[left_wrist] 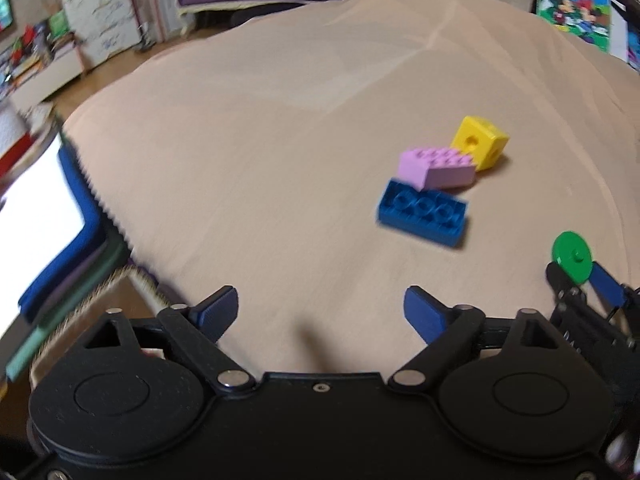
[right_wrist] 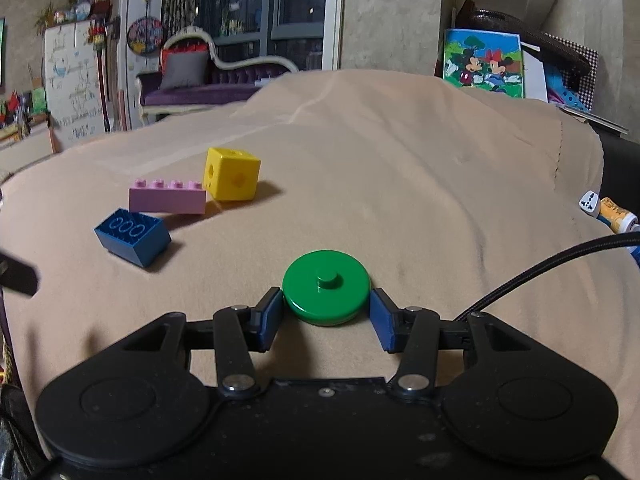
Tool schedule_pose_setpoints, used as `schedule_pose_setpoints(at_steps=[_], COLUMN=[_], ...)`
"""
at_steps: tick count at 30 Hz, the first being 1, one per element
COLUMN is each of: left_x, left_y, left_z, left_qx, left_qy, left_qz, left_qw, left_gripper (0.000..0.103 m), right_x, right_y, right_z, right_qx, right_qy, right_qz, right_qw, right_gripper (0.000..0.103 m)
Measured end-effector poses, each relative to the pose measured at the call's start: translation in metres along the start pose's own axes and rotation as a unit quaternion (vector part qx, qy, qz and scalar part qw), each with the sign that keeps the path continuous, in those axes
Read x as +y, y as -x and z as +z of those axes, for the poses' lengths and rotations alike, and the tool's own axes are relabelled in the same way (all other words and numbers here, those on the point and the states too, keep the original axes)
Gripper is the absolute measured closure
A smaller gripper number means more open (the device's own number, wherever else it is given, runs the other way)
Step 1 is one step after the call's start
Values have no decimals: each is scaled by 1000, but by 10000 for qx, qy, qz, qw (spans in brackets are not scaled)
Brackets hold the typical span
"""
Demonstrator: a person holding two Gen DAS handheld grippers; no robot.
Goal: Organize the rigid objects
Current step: 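Grasp the blue brick with the left tool while the right tool holds the green piece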
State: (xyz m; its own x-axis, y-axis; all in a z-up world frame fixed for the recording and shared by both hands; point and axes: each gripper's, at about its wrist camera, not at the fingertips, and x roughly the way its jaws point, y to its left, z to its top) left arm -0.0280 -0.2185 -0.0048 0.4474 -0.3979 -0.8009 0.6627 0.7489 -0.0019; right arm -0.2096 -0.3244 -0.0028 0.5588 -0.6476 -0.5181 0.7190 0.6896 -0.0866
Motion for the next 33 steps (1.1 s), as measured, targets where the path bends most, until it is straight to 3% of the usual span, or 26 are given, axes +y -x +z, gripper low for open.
schedule_pose_setpoints(at_steps=[4, 13, 22, 24, 26, 31, 33], left_x=[-14, -42, -65, -68, -68, -64, -59], left_y=[-11, -35, -55, -58, -56, -46, -43], left_z=[13, 25, 39, 41, 40, 31, 28], left_qx=[-86, -65, 59, 90, 92, 166, 253], left_qy=[-270, -555, -830, -782, -710, -455, -305], left_qz=[-50, -245, 79, 63, -144, -223, -251], left_qw=[9996, 9981, 9965, 9969, 9973, 9986, 9989], left_gripper=[11, 10, 8, 12, 38, 39, 39], right_x=[-2, -1, -1, -1, -1, 2, 3], right_y=[2, 0, -1, -1, -1, -1, -2], right_z=[-10, -13, -15, -15, -15, -15, -12], right_qx=[-328, -429, -456, -455, -456, -411, -342], right_qy=[-113, -146, -150, -148, -142, -76, -35], right_qz=[62, 74, 81, 79, 78, 58, 48], right_qw=[9994, 9989, 9988, 9988, 9988, 9991, 9994], right_gripper=[56, 56, 56, 56, 55, 51, 32])
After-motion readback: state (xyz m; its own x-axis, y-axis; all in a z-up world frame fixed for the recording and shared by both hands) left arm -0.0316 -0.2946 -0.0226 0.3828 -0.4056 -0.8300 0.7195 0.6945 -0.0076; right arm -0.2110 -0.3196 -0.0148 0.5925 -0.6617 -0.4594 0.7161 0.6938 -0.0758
